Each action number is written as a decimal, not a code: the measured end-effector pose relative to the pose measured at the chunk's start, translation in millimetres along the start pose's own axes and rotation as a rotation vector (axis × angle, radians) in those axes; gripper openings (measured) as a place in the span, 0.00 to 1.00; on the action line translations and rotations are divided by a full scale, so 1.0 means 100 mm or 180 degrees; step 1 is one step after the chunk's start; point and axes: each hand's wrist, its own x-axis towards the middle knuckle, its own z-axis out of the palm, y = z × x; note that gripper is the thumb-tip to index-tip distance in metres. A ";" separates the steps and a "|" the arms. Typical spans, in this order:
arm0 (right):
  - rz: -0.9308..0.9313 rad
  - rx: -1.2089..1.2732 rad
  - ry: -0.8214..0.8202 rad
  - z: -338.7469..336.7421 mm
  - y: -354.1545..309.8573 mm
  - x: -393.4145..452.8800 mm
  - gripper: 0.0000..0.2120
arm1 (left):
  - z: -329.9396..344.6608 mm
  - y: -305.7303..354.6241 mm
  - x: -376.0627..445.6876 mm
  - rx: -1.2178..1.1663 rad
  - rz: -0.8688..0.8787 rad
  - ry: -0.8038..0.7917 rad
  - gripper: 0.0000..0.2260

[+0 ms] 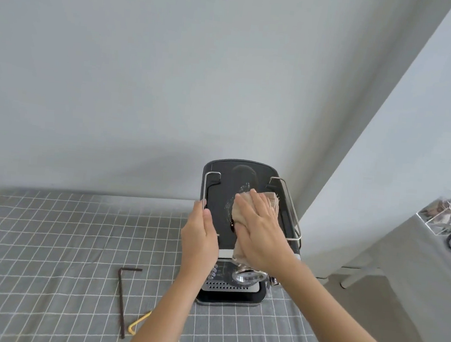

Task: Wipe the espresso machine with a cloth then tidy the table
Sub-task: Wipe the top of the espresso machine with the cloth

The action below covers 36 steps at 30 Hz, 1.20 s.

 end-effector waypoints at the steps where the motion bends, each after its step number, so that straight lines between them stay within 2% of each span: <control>1: 0.0001 -0.0044 -0.0009 -0.01 0.04 0.11 0.27 | 0.00 0.00 0.01 0.0007 -0.0016 -0.0015 0.17; 3: 0.0075 -0.0186 0.0042 -0.01 0.07 0.42 0.28 | 0.00 0.00 0.01 0.0020 -0.0017 -0.0018 0.16; 5: 0.0132 -0.0259 0.0074 0.00 0.06 0.71 0.24 | 0.00 0.02 0.00 -0.0011 -0.0042 -0.0015 0.16; 8: -0.0211 -0.0264 0.0088 0.02 0.06 0.86 0.18 | -0.02 0.05 -0.02 -0.0043 -0.0081 0.0005 0.17; 10: -0.0532 -0.0258 0.0081 0.03 0.10 0.78 0.17 | -0.03 0.09 -0.05 -0.0048 -0.0114 -0.0023 0.17; 16: -0.0937 -0.0022 0.0057 -0.06 0.07 0.36 0.15 | -0.04 0.09 -0.03 -0.0111 -0.0182 -0.0109 0.17; 21: -0.0841 0.0150 -0.0022 -0.03 0.04 -0.05 0.23 | -0.05 0.05 -0.04 -0.0032 -0.0102 -0.0085 0.18; 24: -0.0943 0.0350 0.0027 -0.07 -0.05 -0.31 0.17 | -0.04 0.04 -0.04 -0.0056 -0.0075 -0.0085 0.18; 26: -0.0834 0.0587 -0.0164 -0.23 -0.13 -0.48 0.16 | -0.04 0.05 -0.04 -0.0083 -0.0068 -0.0095 0.18; 28: -0.0503 0.1203 -0.0343 -0.52 -0.20 -0.55 0.17 | -0.04 0.06 -0.03 -0.0078 -0.0088 -0.0091 0.18; 30: -0.0142 0.2120 -0.0012 -0.79 -0.19 -0.48 0.17 | -0.04 0.09 -0.02 -0.0077 -0.0127 -0.0105 0.18; 32: 0.0189 0.2609 0.0657 -1.00 -0.15 -0.26 0.14 | -0.03 0.12 -0.03 -0.0165 -0.0172 -0.0140 0.18; 34: 0.0573 0.2725 0.1056 -1.07 -0.07 0.05 0.11 | -0.03 0.13 -0.04 -0.0240 -0.0236 -0.0177 0.18; 36: 0.0735 0.2432 0.0999 -0.99 -0.01 0.34 0.13 | -0.02 0.12 -0.04 -0.0297 -0.0260 -0.0197 0.18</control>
